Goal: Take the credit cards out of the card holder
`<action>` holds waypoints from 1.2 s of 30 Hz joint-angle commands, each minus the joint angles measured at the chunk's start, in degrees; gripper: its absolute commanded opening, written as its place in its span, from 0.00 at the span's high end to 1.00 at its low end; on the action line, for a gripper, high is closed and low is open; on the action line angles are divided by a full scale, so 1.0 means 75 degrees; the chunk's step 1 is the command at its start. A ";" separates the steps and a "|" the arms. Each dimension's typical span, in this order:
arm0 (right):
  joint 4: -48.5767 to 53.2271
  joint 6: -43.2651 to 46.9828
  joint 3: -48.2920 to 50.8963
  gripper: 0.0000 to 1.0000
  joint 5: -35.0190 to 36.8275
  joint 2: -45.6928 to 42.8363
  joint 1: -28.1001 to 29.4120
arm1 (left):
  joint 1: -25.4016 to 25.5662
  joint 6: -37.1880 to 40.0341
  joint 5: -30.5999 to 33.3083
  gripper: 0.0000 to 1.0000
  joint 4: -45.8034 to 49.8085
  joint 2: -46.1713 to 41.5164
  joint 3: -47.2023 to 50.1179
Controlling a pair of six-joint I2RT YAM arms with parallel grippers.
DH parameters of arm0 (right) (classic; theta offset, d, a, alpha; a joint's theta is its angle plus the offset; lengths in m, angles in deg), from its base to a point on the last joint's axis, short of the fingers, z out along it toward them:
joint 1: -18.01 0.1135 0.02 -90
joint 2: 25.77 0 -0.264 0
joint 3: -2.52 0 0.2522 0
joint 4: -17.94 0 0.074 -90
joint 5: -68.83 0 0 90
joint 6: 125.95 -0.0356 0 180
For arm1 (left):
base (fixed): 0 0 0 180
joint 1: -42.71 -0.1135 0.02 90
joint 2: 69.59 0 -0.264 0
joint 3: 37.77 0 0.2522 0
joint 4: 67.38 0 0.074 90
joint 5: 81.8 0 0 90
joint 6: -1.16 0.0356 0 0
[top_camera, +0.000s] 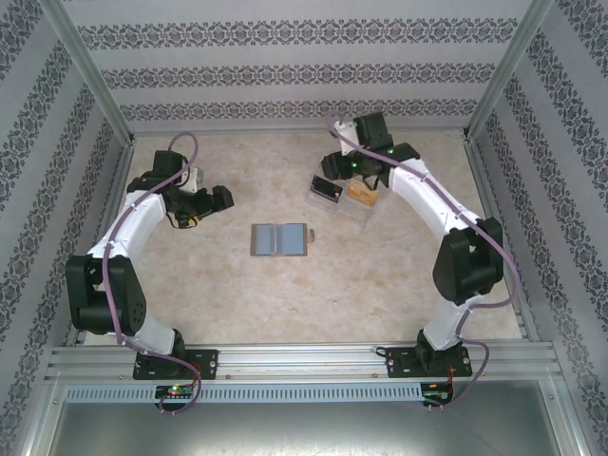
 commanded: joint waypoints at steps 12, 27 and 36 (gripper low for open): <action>-0.1081 -0.4299 0.1718 0.56 0.0113 0.0733 0.2438 | 0.0863 -0.1602 0.0016 0.00 -0.1279 -0.1176 0.1551; -0.0746 -0.3919 0.1099 0.58 0.1041 0.2118 0.2813 | 0.1322 -0.2572 0.1271 0.00 -0.1997 -0.1007 0.2022; 0.0073 -0.3070 0.0155 0.58 0.1994 0.2624 0.3247 | 0.1255 -0.2731 0.1557 0.00 -0.1922 -0.0619 0.1811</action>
